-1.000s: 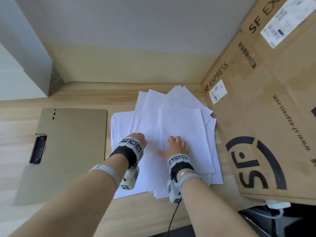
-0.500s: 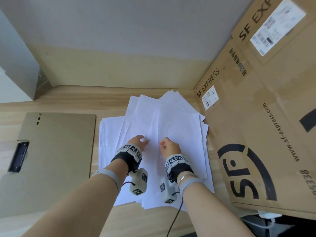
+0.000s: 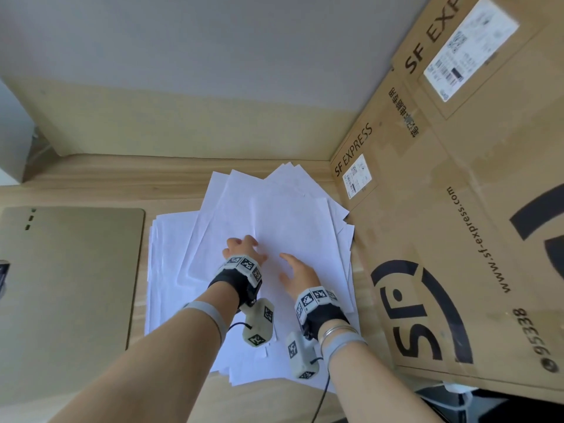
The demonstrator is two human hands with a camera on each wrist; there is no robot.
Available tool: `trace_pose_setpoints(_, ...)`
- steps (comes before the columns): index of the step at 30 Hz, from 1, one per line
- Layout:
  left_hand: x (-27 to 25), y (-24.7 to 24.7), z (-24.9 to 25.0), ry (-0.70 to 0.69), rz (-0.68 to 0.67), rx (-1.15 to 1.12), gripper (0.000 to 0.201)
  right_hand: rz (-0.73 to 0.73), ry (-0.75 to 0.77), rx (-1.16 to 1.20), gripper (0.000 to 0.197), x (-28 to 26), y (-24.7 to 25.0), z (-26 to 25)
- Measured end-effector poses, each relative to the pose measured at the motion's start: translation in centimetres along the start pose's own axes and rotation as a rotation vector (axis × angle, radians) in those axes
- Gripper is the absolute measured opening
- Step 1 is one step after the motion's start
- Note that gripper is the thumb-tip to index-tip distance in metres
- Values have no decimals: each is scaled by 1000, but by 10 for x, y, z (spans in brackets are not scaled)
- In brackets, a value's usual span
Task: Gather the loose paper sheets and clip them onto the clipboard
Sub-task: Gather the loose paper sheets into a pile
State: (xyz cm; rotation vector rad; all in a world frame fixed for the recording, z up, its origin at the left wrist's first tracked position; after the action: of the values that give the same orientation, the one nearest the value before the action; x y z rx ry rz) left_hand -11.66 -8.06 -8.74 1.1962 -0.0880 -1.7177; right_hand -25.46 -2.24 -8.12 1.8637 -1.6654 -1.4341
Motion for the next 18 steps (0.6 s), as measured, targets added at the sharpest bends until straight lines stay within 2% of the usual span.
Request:
trace_pose_setpoints(2,2,-2,1,26,-15,-78,53,69,-25,-30,51,3,7,9)
trace_pose_setpoints(3,3,-2,3,30,-26,-134,58,122,-92,-62,54,3,13,17)
trace_pose_setpoints(6,10,1,5,60,-39,-255,65,228,-429,5,71,-5,28,56)
trace_pose_setpoints(8,14,-3,3,84,-79,-313,67,235,-557,124,84,-9,32,74)
trace_pose_setpoints(10,14,-9,2,101,-142,-339,67,201,-609,169,90,-9,30,84)
trace_pose_setpoints(13,12,-12,3,110,-168,-280,68,192,-619,131,87,-8,30,87)
trace_pose_setpoints(18,11,-11,9,81,-169,-45,57,262,-609,127,83,-9,36,85)
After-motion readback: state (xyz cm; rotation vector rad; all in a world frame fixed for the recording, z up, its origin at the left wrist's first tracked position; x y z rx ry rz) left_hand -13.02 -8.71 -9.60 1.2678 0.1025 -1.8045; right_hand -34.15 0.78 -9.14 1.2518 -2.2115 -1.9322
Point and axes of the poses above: each hand's wrist, its own x-axis towards the middle knuckle, its own y-axis out of the back of the hand, z = x × y, the point moved 7 cm from there along x, towards the middle knuckle
